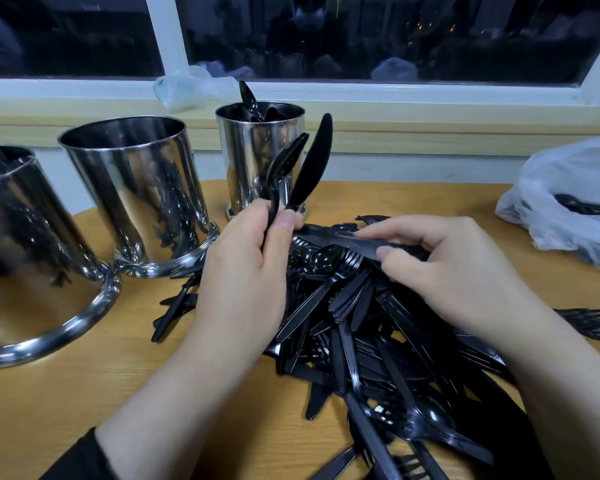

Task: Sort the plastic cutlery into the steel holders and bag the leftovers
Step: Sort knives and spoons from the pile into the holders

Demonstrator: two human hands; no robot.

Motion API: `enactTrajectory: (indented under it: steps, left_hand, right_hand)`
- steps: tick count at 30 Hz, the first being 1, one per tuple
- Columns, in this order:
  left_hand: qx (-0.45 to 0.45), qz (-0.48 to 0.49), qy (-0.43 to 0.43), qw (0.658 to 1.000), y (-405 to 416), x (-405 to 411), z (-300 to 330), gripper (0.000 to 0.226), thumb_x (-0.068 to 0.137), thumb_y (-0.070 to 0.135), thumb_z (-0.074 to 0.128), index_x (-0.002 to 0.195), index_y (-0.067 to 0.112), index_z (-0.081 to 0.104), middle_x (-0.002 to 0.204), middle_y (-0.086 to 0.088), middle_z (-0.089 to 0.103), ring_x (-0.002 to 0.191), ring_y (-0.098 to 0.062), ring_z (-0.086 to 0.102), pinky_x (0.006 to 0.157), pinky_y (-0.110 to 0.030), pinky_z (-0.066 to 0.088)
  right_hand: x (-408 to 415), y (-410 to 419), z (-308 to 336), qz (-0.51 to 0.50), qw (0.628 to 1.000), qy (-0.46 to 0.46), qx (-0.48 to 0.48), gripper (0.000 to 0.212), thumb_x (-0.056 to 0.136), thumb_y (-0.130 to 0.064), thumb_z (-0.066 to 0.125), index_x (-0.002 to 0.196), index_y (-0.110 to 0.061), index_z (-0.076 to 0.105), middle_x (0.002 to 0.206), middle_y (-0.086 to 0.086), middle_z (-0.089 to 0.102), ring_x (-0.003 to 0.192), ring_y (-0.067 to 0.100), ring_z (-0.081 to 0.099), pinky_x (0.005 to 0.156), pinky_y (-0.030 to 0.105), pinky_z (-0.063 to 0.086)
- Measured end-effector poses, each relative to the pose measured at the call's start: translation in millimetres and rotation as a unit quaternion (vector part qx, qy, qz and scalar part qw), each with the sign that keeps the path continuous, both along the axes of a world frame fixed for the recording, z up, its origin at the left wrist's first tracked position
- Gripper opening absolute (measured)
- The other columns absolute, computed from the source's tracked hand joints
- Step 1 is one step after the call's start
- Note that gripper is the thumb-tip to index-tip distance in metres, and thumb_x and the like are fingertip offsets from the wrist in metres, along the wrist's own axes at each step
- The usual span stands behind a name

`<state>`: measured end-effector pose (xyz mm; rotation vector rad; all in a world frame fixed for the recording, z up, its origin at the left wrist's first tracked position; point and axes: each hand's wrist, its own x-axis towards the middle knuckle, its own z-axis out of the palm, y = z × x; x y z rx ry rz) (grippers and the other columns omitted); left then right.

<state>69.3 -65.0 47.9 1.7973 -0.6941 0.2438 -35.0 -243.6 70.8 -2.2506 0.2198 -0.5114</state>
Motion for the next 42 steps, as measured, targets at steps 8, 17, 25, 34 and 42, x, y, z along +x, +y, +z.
enactTrajectory:
  steps: [8, 17, 25, 34, 42]
  left_hand:
    - [0.153, -0.063, 0.025, 0.986, 3, 6, 1, 0.027, 0.102, 0.045, 0.044, 0.09, 0.028, 0.062, 0.07, 0.008, 0.068, 0.062, -0.005, 0.063, 0.066, -0.037, 0.055]
    - [0.069, -0.109, 0.178, 0.976, 1, 11, -7, 0.042, 0.098, 0.051, 0.05, 0.102, 0.014, 0.069, 0.066, -0.001, 0.041, 0.049, -0.016, 0.032, 0.053, -0.038, 0.029]
    - [0.064, -0.123, 0.178, 0.974, -2, 6, -3, 0.029, 0.104, 0.038, 0.043, 0.091, 0.021, 0.062, 0.056, 0.002, 0.061, 0.044, -0.013, 0.042, 0.055, -0.031, 0.04]
    - [0.06, -0.126, 0.172, 0.975, -3, 3, -5, 0.03, 0.105, 0.041, 0.043, 0.089, 0.027, 0.064, 0.057, 0.004, 0.056, 0.047, -0.016, 0.041, 0.055, -0.036, 0.038]
    - [0.042, -0.123, 0.173, 0.976, -4, 4, -8, 0.03, 0.105, 0.041, 0.044, 0.089, 0.026, 0.065, 0.057, 0.003, 0.056, 0.047, -0.018, 0.04, 0.054, -0.036, 0.036]
  right_hand:
    - [1, -6, -5, 0.027, 0.998, -0.046, -0.034, 0.022, 0.087, -0.025, 0.075, 0.098, -0.044, 0.073, 0.085, -0.022, 0.07, 0.065, 0.0, 0.06, 0.064, 0.01, 0.043]
    - [2, -35, -9, -0.147, 0.98, 0.089, -0.104, 0.018, 0.09, -0.047, 0.068, 0.078, -0.033, 0.068, 0.072, -0.011, 0.065, 0.067, 0.007, 0.058, 0.063, 0.026, 0.045]
    - [2, -33, -9, -0.14, 0.959, 0.213, -0.122, 0.025, 0.081, -0.051, 0.077, 0.099, -0.036, 0.069, 0.09, -0.014, 0.063, 0.076, 0.001, 0.057, 0.059, 0.022, 0.037]
    - [4, -33, -9, -0.143, 0.959, 0.202, -0.134, 0.01, 0.089, -0.037, 0.075, 0.097, -0.033, 0.07, 0.082, -0.012, 0.068, 0.068, 0.0, 0.056, 0.054, 0.018, 0.037]
    - [2, -30, -6, -0.158, 0.963, 0.181, -0.122, 0.007, 0.09, -0.03, 0.072, 0.083, -0.03, 0.07, 0.075, -0.013, 0.066, 0.068, 0.0, 0.056, 0.054, 0.019, 0.035]
